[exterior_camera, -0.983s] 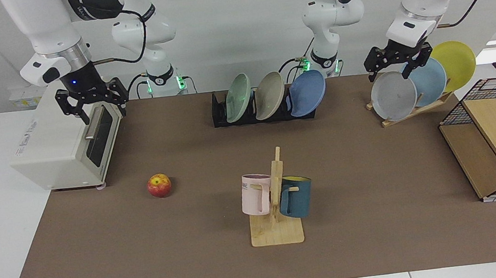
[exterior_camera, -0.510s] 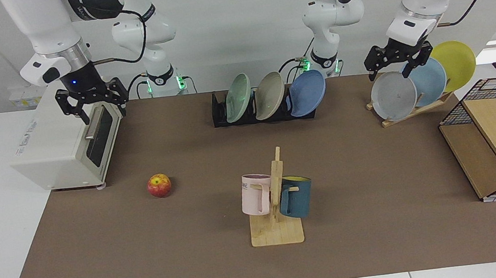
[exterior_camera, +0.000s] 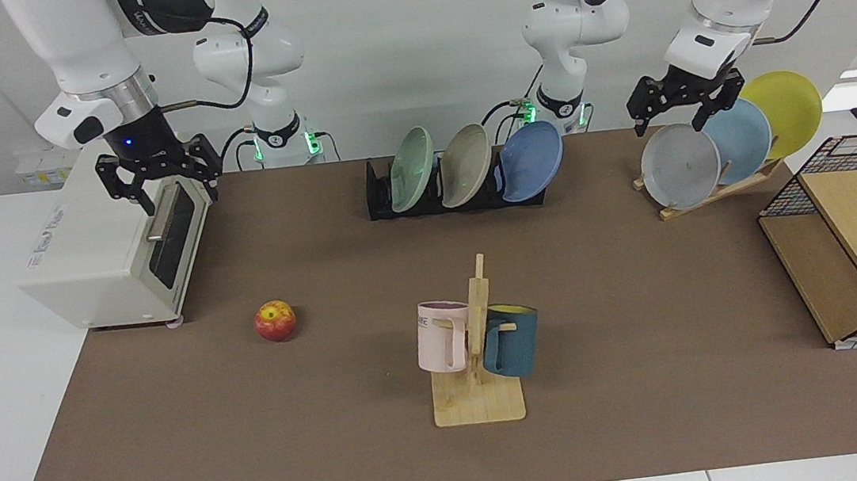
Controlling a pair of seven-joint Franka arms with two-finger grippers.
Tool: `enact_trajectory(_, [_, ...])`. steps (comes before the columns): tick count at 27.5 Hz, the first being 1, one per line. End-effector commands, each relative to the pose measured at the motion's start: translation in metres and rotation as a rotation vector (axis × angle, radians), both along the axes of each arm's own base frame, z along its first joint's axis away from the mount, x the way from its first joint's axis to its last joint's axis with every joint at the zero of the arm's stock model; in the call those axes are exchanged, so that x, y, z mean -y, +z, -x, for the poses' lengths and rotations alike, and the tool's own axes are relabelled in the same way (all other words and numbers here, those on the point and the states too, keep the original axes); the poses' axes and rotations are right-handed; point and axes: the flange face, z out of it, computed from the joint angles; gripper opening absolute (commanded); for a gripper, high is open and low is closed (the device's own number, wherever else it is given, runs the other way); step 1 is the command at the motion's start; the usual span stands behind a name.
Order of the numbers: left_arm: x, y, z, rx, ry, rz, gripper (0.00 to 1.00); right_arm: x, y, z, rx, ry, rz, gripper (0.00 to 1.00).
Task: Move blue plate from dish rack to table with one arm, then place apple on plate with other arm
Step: 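Move the left gripper toward the blue plate in the dish rack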
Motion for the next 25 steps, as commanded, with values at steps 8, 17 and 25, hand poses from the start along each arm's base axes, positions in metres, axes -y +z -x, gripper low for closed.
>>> enact_trajectory(8, [0.011, -0.047, 0.036, 0.018, -0.016, 0.036, 1.0, 0.0, 0.003, 0.002, -0.002, -0.021, 0.003, 1.0])
enact_trajectory(17, [0.052, -0.152, 0.074, -0.075, -0.083, 0.026, 1.0, 0.0, 0.003, 0.002, -0.002, -0.021, 0.003, 1.0])
enact_trajectory(25, [0.076, -0.243, 0.126, -0.227, -0.122, 0.024, 1.0, 0.0, 0.003, 0.002, -0.002, -0.021, 0.003, 1.0])
